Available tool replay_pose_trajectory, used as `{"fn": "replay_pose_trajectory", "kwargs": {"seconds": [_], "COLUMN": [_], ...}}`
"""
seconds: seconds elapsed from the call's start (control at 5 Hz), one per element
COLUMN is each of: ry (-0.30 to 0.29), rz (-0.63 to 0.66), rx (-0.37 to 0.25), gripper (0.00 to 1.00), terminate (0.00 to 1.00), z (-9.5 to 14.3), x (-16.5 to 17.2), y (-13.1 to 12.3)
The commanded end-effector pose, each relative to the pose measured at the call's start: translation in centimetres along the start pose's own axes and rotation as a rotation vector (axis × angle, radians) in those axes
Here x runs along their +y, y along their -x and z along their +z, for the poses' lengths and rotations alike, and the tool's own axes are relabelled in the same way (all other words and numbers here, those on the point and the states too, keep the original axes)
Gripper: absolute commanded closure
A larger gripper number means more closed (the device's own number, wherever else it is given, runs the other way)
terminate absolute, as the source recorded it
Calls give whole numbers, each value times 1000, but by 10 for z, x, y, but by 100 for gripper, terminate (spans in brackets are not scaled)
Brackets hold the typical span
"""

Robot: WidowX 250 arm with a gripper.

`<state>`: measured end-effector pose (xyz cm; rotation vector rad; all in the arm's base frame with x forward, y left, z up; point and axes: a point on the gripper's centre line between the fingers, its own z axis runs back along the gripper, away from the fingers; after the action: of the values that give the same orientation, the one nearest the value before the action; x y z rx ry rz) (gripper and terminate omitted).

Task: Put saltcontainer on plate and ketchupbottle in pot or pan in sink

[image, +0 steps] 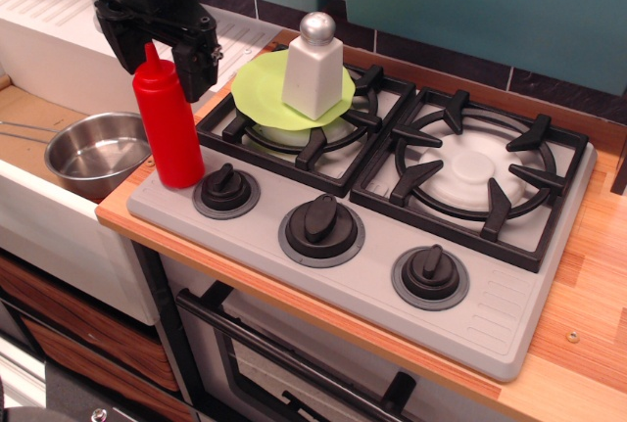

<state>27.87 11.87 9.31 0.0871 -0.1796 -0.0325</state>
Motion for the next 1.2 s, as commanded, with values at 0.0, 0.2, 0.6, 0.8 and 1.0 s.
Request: {"fn": "replay_pose_trajectory", "kwargs": {"seconds": [0.0, 0.2, 0.6, 0.8, 1.0], "ry": [-3, 5, -27, -21, -12], "rz": [35, 44, 62, 75, 46], "rx": [-10, 8, 63, 63, 55], "gripper": [0, 0, 100, 100, 100], "terminate": [0, 0, 0, 0, 0], "z": [3, -3, -3, -3, 5], "x": [0, -1, -1, -4, -1], "y": [-9, -4, 6, 7, 8]}}
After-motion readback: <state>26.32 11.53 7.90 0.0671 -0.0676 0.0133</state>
